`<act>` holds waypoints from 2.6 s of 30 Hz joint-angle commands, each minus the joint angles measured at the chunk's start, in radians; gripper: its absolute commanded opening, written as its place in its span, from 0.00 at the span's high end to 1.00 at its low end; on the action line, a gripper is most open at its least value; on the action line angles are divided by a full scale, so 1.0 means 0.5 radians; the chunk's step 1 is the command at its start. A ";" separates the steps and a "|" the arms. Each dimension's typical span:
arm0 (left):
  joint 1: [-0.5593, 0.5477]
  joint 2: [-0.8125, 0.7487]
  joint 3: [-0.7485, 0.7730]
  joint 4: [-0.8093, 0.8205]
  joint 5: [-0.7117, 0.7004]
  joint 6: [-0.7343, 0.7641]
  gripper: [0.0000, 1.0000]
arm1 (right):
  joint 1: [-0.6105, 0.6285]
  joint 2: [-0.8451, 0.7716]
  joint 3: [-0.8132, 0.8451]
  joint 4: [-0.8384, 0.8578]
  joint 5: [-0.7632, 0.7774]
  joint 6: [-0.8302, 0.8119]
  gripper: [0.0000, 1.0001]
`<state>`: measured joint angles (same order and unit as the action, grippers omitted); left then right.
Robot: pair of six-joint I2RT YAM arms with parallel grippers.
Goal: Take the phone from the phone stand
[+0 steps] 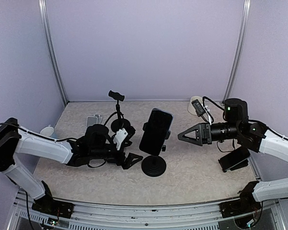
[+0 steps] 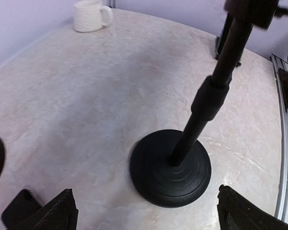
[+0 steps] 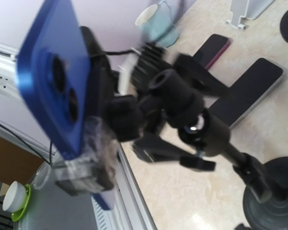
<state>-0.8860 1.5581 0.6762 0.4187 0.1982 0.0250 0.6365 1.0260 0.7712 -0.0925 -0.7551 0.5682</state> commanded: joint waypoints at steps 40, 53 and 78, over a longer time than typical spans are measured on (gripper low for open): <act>-0.683 -0.809 0.535 -1.256 -1.235 -1.045 0.01 | 0.386 0.244 0.369 -0.138 0.365 0.052 0.55; -0.827 -0.494 0.837 -1.302 -1.182 -1.036 0.01 | 0.396 0.264 0.375 -0.126 0.381 0.060 0.71; -0.897 0.028 1.426 -1.741 -1.482 -0.913 0.01 | 0.412 0.249 0.368 -0.144 0.412 0.057 0.96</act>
<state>-1.3296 1.5440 1.3350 -0.4129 -0.4858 -0.4511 0.8246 1.1503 0.9398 -0.1555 -0.5514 0.5877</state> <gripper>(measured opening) 0.988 0.249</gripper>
